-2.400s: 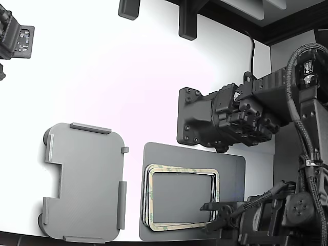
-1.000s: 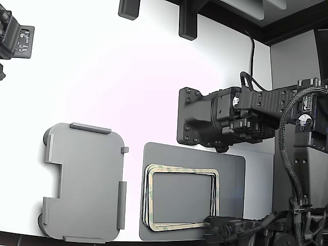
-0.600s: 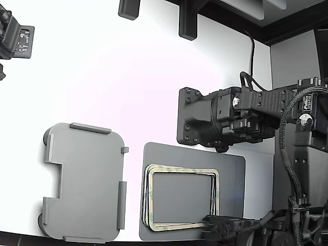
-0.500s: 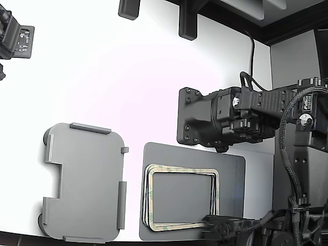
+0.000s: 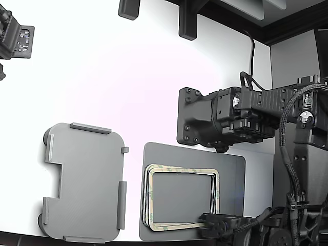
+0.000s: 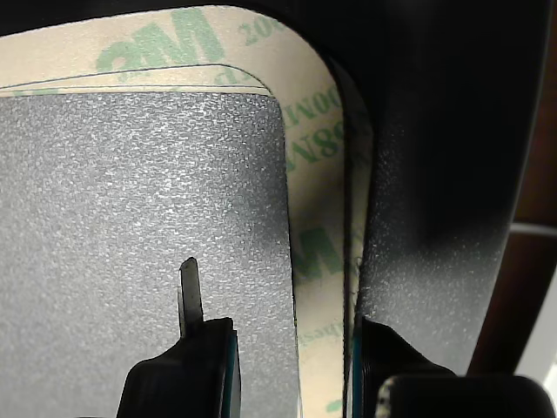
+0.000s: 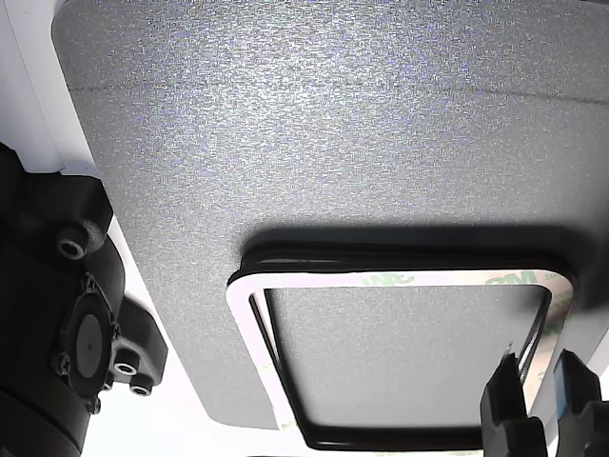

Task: Grab top frame and put it into gray box.

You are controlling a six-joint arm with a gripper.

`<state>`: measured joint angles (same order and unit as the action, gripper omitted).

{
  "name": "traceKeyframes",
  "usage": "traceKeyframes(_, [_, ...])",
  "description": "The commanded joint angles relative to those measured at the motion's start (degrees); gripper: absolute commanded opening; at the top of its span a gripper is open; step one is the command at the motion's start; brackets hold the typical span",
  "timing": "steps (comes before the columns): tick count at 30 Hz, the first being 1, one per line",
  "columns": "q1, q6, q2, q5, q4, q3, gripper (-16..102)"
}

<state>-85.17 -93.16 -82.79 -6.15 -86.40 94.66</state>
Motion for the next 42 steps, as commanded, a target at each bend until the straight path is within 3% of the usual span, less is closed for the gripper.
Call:
traceKeyframes(1, [0.44, 0.18, -1.85, 0.35, 0.18, -0.97, 50])
traceKeyframes(42, [0.26, 0.0, -1.32, 0.26, 3.6, 0.7, 37])
